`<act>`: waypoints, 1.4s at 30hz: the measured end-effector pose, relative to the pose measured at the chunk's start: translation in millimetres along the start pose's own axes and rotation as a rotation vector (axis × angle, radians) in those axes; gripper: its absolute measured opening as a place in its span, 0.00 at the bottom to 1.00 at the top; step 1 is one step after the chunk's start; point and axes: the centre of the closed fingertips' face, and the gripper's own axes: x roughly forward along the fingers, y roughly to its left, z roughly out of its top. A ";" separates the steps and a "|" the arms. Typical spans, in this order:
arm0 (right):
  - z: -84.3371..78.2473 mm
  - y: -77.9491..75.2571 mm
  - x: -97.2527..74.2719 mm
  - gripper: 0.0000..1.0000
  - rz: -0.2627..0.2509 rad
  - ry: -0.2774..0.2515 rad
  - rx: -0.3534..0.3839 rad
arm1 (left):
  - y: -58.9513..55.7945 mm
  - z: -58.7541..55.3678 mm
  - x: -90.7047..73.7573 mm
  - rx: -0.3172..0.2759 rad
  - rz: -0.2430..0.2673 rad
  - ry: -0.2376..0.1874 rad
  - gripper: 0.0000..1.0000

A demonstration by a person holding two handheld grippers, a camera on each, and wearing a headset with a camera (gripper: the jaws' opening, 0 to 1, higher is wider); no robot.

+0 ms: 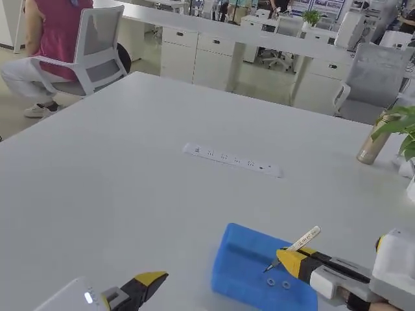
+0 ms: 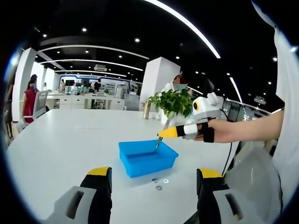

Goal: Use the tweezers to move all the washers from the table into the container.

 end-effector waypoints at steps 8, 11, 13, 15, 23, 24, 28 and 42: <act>-40.6 21.2 -3.6 0.03 0.062 0.102 -0.002 | -0.1 -1.3 0.1 -0.002 -0.002 0.006 0.74; -55.5 22.3 -3.1 0.03 0.058 0.159 -0.038 | -0.2 -2.3 0.1 0.003 -0.003 0.011 0.74; -64.1 24.4 -1.7 0.03 0.054 0.190 -0.062 | -0.2 -2.8 0.1 0.002 -0.002 0.014 0.74; -72.0 25.1 -0.7 0.03 0.065 0.217 -0.081 | -0.1 -3.5 0.3 0.000 -0.003 0.017 0.74; -83.0 21.2 -0.5 0.03 0.050 0.255 -0.085 | -0.1 -4.6 0.3 0.003 -0.002 0.024 0.73; -84.7 22.5 -0.5 0.03 0.053 0.260 -0.089 | 0.2 -4.5 0.2 0.004 0.000 0.023 0.73; -87.7 20.5 -1.7 0.03 0.059 0.274 -0.109 | -0.2 -5.3 0.6 0.005 -0.002 0.027 0.73; -105.5 51.3 -5.6 0.04 0.178 0.340 -0.361 | -1.3 -7.7 1.4 0.018 -0.009 0.043 0.73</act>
